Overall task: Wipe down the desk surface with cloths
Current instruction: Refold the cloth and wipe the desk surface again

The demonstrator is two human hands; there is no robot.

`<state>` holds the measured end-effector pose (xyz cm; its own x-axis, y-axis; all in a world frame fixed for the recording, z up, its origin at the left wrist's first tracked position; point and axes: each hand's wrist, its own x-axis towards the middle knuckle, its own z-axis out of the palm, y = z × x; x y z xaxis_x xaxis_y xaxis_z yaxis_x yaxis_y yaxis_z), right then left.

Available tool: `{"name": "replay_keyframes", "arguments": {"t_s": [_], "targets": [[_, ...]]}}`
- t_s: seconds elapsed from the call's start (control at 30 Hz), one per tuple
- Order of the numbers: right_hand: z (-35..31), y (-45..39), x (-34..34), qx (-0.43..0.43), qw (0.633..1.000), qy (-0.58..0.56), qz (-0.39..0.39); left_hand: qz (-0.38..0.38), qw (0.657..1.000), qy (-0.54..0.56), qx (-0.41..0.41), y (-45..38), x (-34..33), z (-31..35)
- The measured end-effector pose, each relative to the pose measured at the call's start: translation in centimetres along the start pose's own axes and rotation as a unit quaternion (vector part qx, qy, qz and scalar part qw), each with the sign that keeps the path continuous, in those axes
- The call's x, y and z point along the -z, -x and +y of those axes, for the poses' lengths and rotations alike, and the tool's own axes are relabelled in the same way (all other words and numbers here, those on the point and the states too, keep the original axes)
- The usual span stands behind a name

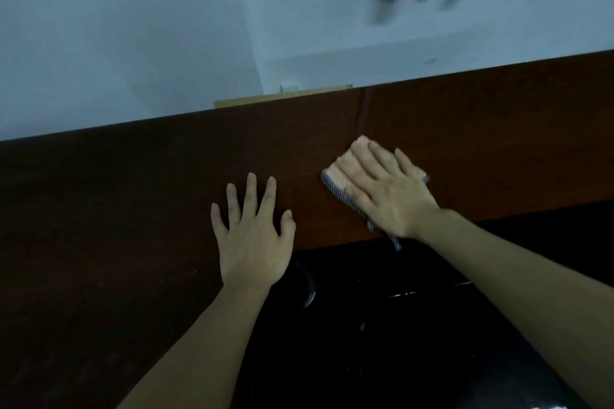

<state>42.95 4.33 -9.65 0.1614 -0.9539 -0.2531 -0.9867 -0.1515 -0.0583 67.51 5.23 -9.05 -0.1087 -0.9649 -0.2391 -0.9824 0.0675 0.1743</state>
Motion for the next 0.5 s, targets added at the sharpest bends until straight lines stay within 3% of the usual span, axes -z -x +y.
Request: {"name": "replay_keyframes", "arguments": {"t_s": [0.2,0.37,0.5], "targets": [[-1.8,0.2,0.0,-0.045,0.999,-0.013,-0.014,0.011,1.000,-0.002,-0.006,0.1,-0.3,-0.1],[-4.6,7.4,-2.6,0.042,0.999,0.010,0.026,0.017,1.000,0.002,-0.014,0.4,-0.3,-0.1],[-3.8,9.5,-3.1,0.087,0.996,0.018,-0.003,0.021,0.999,0.000,-0.027,0.5,-0.4,-0.2]]}}
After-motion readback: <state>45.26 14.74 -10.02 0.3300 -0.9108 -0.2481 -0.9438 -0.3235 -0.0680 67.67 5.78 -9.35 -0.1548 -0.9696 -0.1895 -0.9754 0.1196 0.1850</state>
